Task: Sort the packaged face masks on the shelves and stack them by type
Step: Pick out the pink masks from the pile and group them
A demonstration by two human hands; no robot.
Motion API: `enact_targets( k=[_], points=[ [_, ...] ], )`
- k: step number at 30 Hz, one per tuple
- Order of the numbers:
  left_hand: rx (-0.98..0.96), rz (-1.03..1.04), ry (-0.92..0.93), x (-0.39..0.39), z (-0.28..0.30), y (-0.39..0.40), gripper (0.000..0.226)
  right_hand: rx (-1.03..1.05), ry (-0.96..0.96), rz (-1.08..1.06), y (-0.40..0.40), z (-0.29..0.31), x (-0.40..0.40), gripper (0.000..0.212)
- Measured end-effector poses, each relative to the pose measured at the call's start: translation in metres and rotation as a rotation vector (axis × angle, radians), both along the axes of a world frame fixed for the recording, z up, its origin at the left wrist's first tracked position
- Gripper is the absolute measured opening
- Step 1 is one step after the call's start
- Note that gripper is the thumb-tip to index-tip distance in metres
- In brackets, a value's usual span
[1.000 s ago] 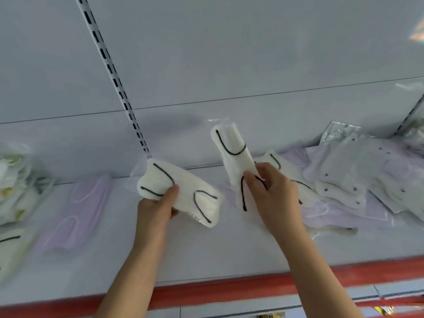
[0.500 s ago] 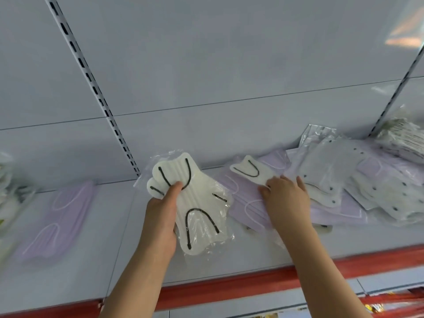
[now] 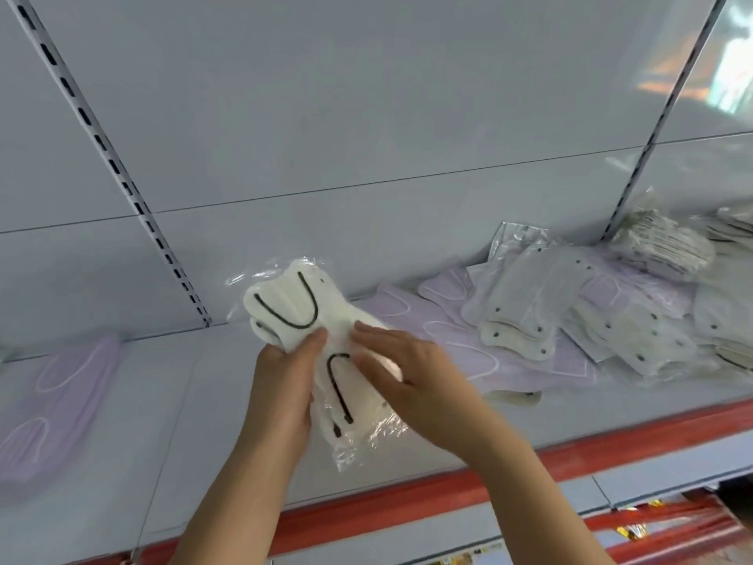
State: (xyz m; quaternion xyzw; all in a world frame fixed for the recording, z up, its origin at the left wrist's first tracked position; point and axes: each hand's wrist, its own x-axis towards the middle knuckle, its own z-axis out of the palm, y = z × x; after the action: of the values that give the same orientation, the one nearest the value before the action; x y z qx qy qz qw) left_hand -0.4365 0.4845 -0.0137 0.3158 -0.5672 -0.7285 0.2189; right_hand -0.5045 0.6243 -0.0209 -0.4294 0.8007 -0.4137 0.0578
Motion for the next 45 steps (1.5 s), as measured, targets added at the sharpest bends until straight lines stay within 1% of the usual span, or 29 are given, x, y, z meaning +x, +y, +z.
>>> enact_targets(
  k=[1,3,5,6,7,8,9,10,12,14,16,19,21,22,25,27,29,30,32,33,35,36,37,38,40,41,42,43,45],
  points=[
    [0.036,0.017,-0.001,0.0,0.001,-0.004,0.012,0.028,0.028,-0.18,0.014,-0.005,-0.021,0.05],
    [0.072,0.009,-0.016,-0.001,0.001,-0.008,0.012,0.285,0.165,-0.53,0.048,-0.011,-0.07,0.074],
    [0.085,-0.046,-0.04,-0.004,0.002,-0.004,0.013,0.592,0.109,-0.625,0.077,-0.017,-0.109,0.096],
    [0.094,-0.078,-0.044,-0.006,0.002,-0.001,0.015,0.662,0.063,-0.622,0.086,-0.021,-0.122,0.097],
    [0.104,-0.108,-0.048,-0.007,0.002,0.004,0.016,0.669,0.028,-0.621,0.091,-0.025,-0.129,0.086],
    [0.11,-0.133,-0.054,-0.008,0.002,0.008,0.017,0.638,0.015,-0.644,0.094,-0.027,-0.132,0.066],
    [0.116,-0.147,-0.057,-0.01,0.003,0.011,0.017,0.575,0.021,-0.68,0.094,-0.028,-0.132,0.043],
    [0.121,-0.157,-0.057,-0.011,0.003,0.013,0.017,0.502,0.033,-0.702,0.094,-0.028,-0.128,0.032],
    [0.122,-0.165,-0.057,-0.013,0.003,0.015,0.016,0.31,0.009,-0.69,0.093,-0.024,-0.117,0.039],
    [0.114,-0.162,-0.055,-0.014,0.004,0.013,0.017,0.019,-0.068,-0.686,0.096,-0.016,-0.103,0.04],
    [0.113,-0.14,-0.041,-0.014,0.004,0.008,0.018,-0.322,-0.221,-0.678,0.099,-0.003,-0.088,0.035],
    [0.12,-0.092,-0.025,-0.013,0.004,-0.001,0.019,-0.783,-0.55,-0.485,0.099,0.011,-0.078,0.021],
    [0.123,-0.065,-0.017,-0.011,0.004,-0.007,0.019,-0.975,-0.765,-0.363,0.096,0.013,-0.079,0.022],
    [0.122,-0.058,-0.012,-0.01,0.004,-0.009,0.019,-1.001,-0.834,-0.35,0.094,0.012,-0.08,0.023],
    [0.111,-0.036,-0.017,-0.004,0.003,-0.016,0.018,-0.921,-0.884,-0.38,0.086,-0.006,-0.085,0.017],
    [0.096,0.014,-0.023,0.0,0.002,-0.023,0.015,-0.808,-0.873,-0.39,0.08,-0.018,-0.084,0.03],
    [0.082,0.093,-0.017,0.005,0.0,-0.034,0.011,-0.658,-0.842,-0.387,0.073,-0.028,-0.079,0.039],
    [0.078,0.143,-0.005,0.008,0.0,-0.04,0.011,-0.569,-0.811,-0.385,0.069,-0.031,-0.076,0.039],
    [0.072,0.226,0.041,0.013,0.003,-0.049,0.014,-0.376,-0.727,-0.372,0.059,-0.033,-0.067,0.027],
    [0.069,0.249,0.066,0.015,0.004,-0.051,0.016,-0.293,-0.688,-0.353,0.052,-0.032,-0.064,0.03],
    [0.063,0.251,0.101,0.015,0.008,-0.051,0.016,-0.213,-0.573,-0.365,0.045,-0.027,-0.061,0.064],
    [0.06,0.234,0.111,0.013,0.01,-0.049,0.016,-0.22,-0.488,-0.445,0.045,-0.024,-0.063,0.074],
    [0.055,0.212,0.116,0.011,0.011,-0.047,0.016,-0.226,-0.376,-0.546,0.049,-0.025,-0.071,0.078],
    [0.05,0.189,0.118,0.008,0.013,-0.043,0.017,-0.148,-0.248,-0.668,0.058,-0.025,-0.08,0.078],
    [0.041,0.152,0.122,0.003,0.014,-0.036,0.02,0.244,0.006,-0.806,0.081,-0.034,-0.098,0.082],
    [0.04,0.127,0.124,0.001,0.013,-0.032,0.02,0.428,0.062,-0.778,0.09,-0.04,-0.106,0.085],
    [0.043,0.1,0.122,-0.002,0.013,-0.027,0.019,0.528,0.057,-0.735,0.095,-0.043,-0.109,0.082],
    [0.048,0.074,0.116,-0.004,0.013,-0.022,0.019,0.554,0.04,-0.7,0.097,-0.046,-0.11,0.073],
    [0.06,0.03,0.1,-0.009,0.011,-0.011,0.017,0.503,0.013,-0.697,0.094,-0.042,-0.105,0.046]
  ],
)
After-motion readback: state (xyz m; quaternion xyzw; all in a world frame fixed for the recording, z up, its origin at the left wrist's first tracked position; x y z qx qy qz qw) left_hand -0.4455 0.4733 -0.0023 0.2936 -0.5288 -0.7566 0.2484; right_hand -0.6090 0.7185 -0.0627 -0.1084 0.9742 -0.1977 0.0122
